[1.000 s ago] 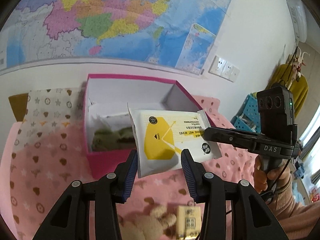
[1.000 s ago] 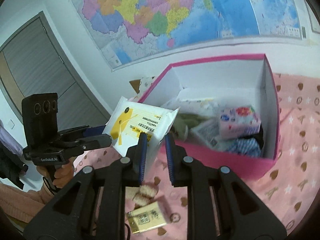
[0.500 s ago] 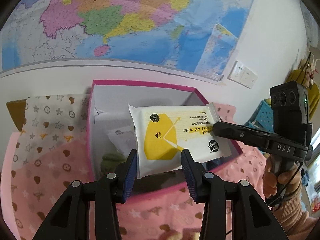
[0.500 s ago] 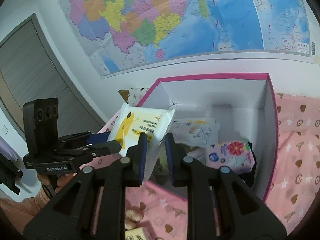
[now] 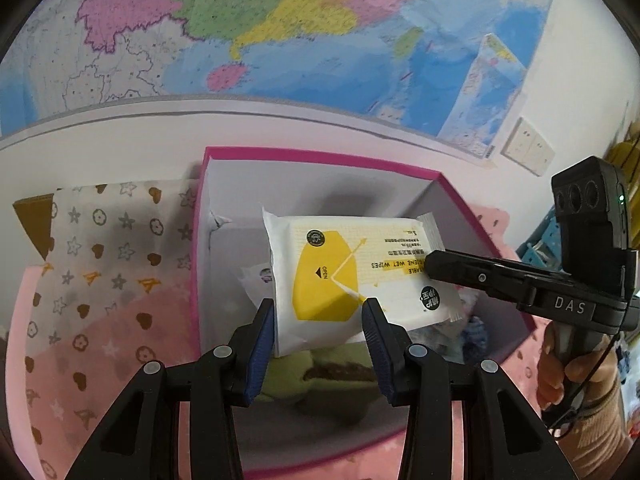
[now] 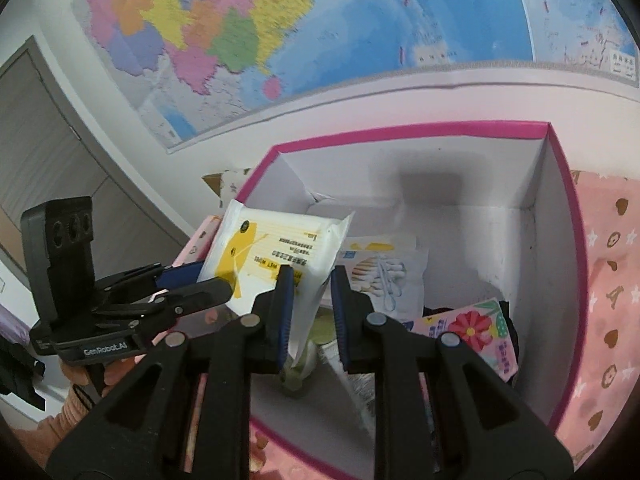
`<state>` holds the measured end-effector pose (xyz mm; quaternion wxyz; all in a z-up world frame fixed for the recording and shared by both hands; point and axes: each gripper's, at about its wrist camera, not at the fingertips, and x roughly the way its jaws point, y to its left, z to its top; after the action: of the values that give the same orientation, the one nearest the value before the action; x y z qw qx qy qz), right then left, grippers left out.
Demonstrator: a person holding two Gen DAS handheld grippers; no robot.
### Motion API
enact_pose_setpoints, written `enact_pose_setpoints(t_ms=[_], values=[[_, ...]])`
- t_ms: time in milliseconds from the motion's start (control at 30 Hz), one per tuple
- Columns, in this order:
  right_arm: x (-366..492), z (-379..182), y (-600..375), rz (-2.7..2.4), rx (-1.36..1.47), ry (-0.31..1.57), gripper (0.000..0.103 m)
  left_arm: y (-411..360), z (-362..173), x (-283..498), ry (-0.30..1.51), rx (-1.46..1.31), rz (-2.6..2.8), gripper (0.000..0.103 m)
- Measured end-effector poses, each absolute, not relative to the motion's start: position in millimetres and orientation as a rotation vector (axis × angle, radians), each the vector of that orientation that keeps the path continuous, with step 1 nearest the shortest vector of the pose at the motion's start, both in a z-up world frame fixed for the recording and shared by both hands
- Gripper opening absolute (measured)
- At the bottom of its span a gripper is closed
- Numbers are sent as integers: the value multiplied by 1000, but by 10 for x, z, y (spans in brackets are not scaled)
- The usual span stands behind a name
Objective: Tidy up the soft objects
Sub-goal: 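Carry the second wet wipes packet into the box and release it, then withdraw the open right gripper from the box toward the gold tissue pack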
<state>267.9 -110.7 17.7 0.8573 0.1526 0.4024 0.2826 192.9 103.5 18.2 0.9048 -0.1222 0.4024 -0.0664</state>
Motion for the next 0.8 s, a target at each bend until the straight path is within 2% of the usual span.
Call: enact_pose_setpoints(t_ms=[67,100,133,167,533,800], values=[[2744,156,-1085,572,317,855,26,1074,148,1979,834,-265,-120,43],[2764,150,-1080,562,315,859,30,1109,130,1997,834,-280,-109,43],[2789,141,-1075,550,312,868,42,1139,118,2011,836,-294,-102,43],[2792,139,-1080,544,313,866,46,1169,107,2020,831,-308,-95,43],[2509,168,-1148,582,293,832,47,1122,211,1760,769,-273,-91,44],[2052,300,-1286,658,308,777,47,1016,396,1333,695,-245,-173,49]])
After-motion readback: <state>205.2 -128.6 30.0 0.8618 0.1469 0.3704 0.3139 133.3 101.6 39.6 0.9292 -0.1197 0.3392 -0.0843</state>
